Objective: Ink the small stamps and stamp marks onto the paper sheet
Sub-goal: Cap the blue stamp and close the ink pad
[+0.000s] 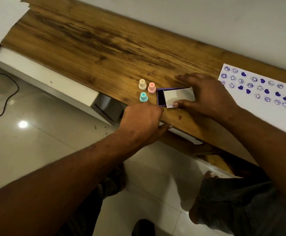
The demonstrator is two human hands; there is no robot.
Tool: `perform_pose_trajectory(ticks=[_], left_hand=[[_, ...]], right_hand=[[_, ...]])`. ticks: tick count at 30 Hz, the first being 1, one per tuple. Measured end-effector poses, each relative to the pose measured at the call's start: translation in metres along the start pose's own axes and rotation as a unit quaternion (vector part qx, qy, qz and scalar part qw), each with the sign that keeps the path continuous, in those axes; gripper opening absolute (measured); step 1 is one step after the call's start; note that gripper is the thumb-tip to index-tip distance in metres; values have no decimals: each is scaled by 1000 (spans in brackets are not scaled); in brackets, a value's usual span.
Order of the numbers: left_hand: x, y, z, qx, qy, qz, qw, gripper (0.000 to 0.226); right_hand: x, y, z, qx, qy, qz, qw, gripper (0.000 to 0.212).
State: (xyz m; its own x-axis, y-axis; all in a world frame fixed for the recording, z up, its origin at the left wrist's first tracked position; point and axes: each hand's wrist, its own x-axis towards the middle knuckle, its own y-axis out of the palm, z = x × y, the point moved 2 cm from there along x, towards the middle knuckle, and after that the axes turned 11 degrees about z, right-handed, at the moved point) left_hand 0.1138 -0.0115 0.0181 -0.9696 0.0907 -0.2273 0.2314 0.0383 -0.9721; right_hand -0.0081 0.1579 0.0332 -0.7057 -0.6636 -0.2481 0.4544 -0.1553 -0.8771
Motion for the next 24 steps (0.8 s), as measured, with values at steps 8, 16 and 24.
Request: perform_pose_trajectory(ticks=[8,16,24], left_hand=[[2,-3,1,16,-53,28,998,56],[1,7,-8,-57,-56,41,996,80],[5,23,-10,-94,-20,82,992,101]], right_hand=[[-12,29,12,26,197,-67,978,119],[-8,37,12,41,187,-65,979,125],[-8,33,3,46,171,-68,982,116]])
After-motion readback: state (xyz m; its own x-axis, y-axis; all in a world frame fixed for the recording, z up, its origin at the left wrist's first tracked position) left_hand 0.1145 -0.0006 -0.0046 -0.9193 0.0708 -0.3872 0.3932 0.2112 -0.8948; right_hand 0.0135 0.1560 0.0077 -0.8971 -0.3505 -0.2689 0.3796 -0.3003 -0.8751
